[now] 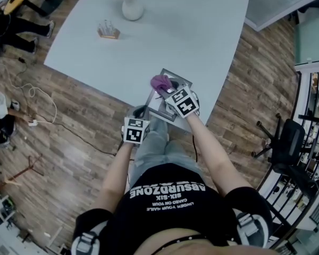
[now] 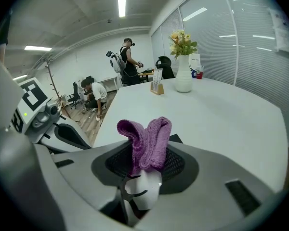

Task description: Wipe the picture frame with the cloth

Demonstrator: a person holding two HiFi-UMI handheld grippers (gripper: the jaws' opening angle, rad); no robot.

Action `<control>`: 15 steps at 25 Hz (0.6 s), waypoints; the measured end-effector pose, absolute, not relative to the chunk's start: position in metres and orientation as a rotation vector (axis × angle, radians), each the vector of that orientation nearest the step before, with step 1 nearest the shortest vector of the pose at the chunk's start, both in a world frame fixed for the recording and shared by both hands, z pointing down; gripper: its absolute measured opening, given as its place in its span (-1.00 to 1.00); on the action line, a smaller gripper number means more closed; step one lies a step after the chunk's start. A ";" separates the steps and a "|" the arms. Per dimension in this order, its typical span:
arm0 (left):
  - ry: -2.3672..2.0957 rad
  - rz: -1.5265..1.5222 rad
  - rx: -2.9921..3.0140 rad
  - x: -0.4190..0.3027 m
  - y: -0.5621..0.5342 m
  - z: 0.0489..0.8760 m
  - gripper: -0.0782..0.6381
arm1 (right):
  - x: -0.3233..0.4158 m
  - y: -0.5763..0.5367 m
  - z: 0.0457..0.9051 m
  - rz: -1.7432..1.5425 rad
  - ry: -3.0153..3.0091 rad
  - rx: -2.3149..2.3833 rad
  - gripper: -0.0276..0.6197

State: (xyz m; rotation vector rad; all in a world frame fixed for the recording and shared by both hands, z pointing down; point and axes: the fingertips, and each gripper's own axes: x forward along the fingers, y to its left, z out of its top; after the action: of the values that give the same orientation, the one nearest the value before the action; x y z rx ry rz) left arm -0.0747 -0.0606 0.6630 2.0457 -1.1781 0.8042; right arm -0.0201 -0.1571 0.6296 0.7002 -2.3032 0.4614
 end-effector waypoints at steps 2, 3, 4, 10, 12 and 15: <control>-1.177 0.805 2.044 -0.075 -0.060 0.663 -0.74 | -0.015 -0.166 0.629 0.459 -2.295 0.732 -0.45; -1.176 0.807 2.043 -0.074 -0.060 0.663 -0.74 | -0.012 -0.171 0.629 0.456 -2.290 0.749 -0.45; -1.175 0.808 2.043 -0.074 -0.060 0.663 -0.74 | -0.010 -0.175 0.629 0.453 -2.285 0.766 -0.45; -1.170 0.813 2.040 -0.074 -0.059 0.662 -0.74 | -0.001 -0.196 0.627 0.452 -2.259 0.844 -0.45; -1.172 0.816 2.041 -0.074 -0.059 0.662 -0.74 | -0.001 -0.198 0.627 0.456 -2.258 0.851 -0.45; -1.178 0.819 2.041 -0.073 -0.060 0.662 -0.74 | 0.000 -0.197 0.627 0.461 -2.259 0.851 -0.45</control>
State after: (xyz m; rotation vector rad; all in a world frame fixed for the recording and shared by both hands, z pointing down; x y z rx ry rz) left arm -0.0733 -0.0600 0.6621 2.0411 -1.1781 0.8192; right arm 0.0002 -0.1974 0.6273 0.8514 -2.2593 0.4605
